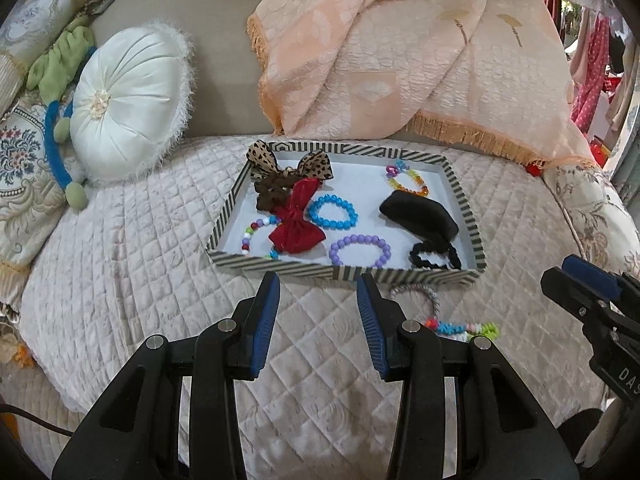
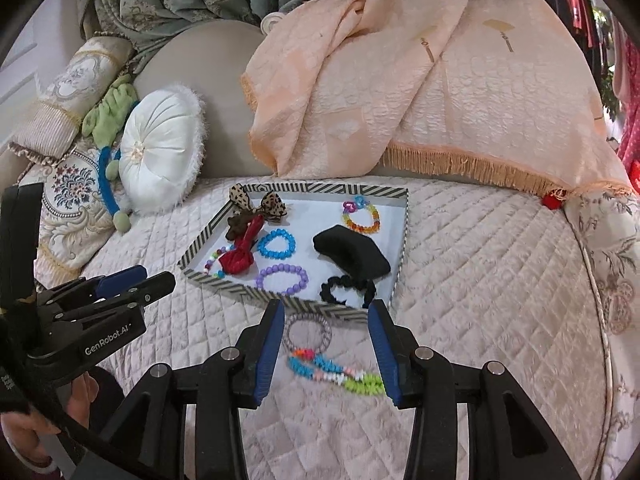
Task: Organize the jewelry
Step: 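Move both open tools back to the grey bracelet and multicolor chain, then grasp the grey braided bracelet with left tool while right tool grasps multicolor chain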
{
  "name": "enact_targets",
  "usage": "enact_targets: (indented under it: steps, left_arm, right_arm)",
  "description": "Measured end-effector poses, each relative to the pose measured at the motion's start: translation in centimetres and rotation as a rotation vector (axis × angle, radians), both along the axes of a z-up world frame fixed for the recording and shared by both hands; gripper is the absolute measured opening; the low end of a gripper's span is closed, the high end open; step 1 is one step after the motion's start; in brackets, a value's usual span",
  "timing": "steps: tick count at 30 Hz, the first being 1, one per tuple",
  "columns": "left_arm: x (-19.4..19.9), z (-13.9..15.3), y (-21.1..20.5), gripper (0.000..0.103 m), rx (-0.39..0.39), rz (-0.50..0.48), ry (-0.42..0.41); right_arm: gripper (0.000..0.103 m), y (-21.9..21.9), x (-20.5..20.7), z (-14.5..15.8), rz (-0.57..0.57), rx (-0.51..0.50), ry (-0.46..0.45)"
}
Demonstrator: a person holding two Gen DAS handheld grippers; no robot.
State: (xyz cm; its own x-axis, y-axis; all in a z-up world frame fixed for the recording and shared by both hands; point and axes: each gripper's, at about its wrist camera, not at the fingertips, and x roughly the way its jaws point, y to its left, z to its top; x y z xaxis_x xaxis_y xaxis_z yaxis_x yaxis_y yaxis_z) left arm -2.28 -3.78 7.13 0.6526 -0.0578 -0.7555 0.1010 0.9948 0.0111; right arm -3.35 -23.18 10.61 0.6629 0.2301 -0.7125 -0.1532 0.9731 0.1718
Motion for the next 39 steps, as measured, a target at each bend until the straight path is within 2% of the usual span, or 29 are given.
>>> enact_targets:
  steps: [6, 12, 17, 23, 31, 34, 39]
  left_arm:
    - [-0.9, -0.3, 0.1, 0.039, -0.005, -0.006, 0.015]
    - [-0.3, -1.4, 0.9, 0.039, -0.053, 0.001, 0.087]
    - [0.8, -3.6, 0.8, 0.040, -0.113, -0.023, 0.187]
    - [2.1, -5.9, 0.3, 0.041, -0.142, -0.014, 0.264]
    - [3.6, -7.6, -0.1, 0.041, -0.134, 0.000, 0.308]
    - [4.1, -8.0, -0.2, 0.041, -0.131, -0.003, 0.315]
    - [5.0, -8.9, -0.7, 0.041, -0.133, 0.002, 0.336]
  right_arm:
    - [0.046, -0.4, -1.2, -0.4, 0.000, -0.012, 0.011]
    - [0.050, -2.1, -1.5, -1.8, -0.029, -0.014, 0.051]
    - [0.050, -3.1, -0.8, -4.7, -0.031, -0.022, 0.126]
    - [0.050, -4.0, 0.4, -8.7, -0.023, -0.047, 0.205]
    - [0.050, -4.0, 2.6, -12.5, -0.008, -0.080, 0.273]
    - [0.050, -3.4, 2.2, -12.7, 0.013, -0.129, 0.242]
    - [0.050, -4.2, 3.1, -12.9, -0.010, -0.081, 0.259]
